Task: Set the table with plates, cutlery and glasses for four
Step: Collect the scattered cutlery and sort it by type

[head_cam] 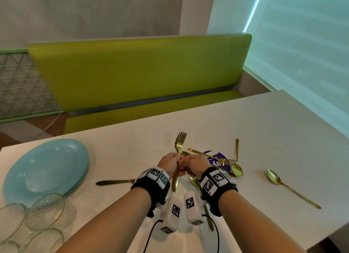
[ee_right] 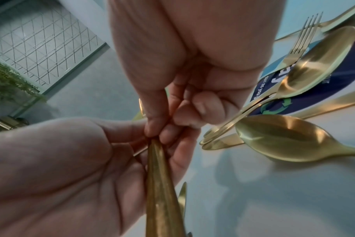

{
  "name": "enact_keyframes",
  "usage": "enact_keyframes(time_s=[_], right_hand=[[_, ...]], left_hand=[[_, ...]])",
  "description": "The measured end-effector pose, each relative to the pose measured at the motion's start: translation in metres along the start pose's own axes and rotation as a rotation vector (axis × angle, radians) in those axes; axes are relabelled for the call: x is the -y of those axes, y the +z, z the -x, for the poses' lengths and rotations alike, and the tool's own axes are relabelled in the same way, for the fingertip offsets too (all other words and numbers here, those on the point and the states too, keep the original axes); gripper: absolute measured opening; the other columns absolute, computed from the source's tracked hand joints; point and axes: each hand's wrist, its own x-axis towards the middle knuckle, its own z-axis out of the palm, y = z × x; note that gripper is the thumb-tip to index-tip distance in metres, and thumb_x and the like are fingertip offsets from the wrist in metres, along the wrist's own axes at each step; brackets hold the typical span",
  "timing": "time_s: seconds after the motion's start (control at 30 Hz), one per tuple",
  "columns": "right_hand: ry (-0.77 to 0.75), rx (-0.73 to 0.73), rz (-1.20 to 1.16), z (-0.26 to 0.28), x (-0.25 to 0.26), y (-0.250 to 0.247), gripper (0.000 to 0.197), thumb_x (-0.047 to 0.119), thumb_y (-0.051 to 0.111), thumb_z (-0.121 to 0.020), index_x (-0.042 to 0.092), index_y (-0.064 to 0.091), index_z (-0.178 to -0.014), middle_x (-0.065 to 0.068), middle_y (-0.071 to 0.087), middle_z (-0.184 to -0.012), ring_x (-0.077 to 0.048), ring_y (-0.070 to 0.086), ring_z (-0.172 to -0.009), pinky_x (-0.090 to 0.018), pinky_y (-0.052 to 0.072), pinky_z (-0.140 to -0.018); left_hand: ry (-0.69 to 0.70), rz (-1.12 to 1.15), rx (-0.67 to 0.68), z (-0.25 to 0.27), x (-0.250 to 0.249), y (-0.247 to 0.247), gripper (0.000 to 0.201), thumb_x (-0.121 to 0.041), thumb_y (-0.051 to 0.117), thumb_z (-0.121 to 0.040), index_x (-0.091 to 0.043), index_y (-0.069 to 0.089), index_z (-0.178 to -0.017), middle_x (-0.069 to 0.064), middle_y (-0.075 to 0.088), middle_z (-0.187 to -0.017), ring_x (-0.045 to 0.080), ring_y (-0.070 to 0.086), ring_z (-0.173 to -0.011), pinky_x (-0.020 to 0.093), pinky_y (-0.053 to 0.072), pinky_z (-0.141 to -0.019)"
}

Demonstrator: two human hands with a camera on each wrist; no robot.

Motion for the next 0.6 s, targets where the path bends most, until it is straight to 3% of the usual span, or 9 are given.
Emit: enact_keyframes(time_s=[0.27, 0.33, 0.4, 0.47, 0.6], right_hand=[[-0.039, -0.046, 0.191, -0.010, 0.006, -0.013, 0.014, 0.022, 0.068, -0.085, 0.020, 0.064, -0.071, 0.003, 0.063, -0.067, -0.009, 0.048, -0.052, -0.019, 0.037, -0.046], [-0.005, -0.122, 0.281, -0.017, 0.008, -0.026, 0.011, 0.026, 0.066, -0.086, 0.016, 0.068, -0.081, 0.000, 0.065, -0.077, -0.013, 0.054, -0.063, -0.021, 0.045, -0.056], [0.041, -0.210, 0.399, -0.026, 0.010, -0.040, 0.023, 0.024, 0.061, -0.087, 0.009, 0.069, -0.103, -0.008, 0.066, -0.093, -0.018, 0.057, -0.079, -0.027, 0.048, -0.073], [0.072, -0.310, 0.603, -0.032, 0.011, -0.051, 0.030, 0.023, 0.052, -0.092, 0.006, 0.066, -0.112, -0.010, 0.067, -0.111, -0.021, 0.062, -0.096, -0.026, 0.049, -0.082], [0.091, -0.376, 0.963, -0.047, 0.004, -0.061, 0.023, 0.017, 0.049, -0.093, 0.005, 0.066, -0.101, -0.010, 0.068, -0.107, -0.025, 0.065, -0.098, -0.025, 0.044, -0.069]], left_hand=[[0.023, -0.023, -0.058, -0.005, -0.005, -0.001, 0.028, -0.017, 0.033, -0.102, -0.011, 0.049, -0.080, 0.007, 0.056, -0.074, 0.019, 0.056, -0.060, 0.027, 0.045, -0.053], [0.025, -0.029, -0.095, -0.007, -0.008, -0.006, 0.028, -0.016, 0.032, -0.102, -0.010, 0.048, -0.080, 0.006, 0.052, -0.071, 0.016, 0.050, -0.056, 0.025, 0.042, -0.052], [0.013, -0.031, -0.117, -0.010, -0.010, -0.013, 0.027, -0.015, 0.032, -0.101, -0.008, 0.048, -0.081, 0.006, 0.047, -0.068, 0.015, 0.045, -0.053, 0.024, 0.039, -0.049], [-0.004, -0.038, -0.139, -0.014, -0.011, -0.020, 0.027, -0.014, 0.032, -0.101, -0.008, 0.048, -0.080, 0.005, 0.046, -0.067, 0.015, 0.043, -0.052, 0.024, 0.038, -0.049], [-0.023, -0.028, -0.171, -0.019, -0.011, -0.030, 0.027, -0.015, 0.033, -0.101, -0.009, 0.049, -0.079, 0.005, 0.046, -0.066, 0.015, 0.043, -0.053, 0.024, 0.038, -0.050]])
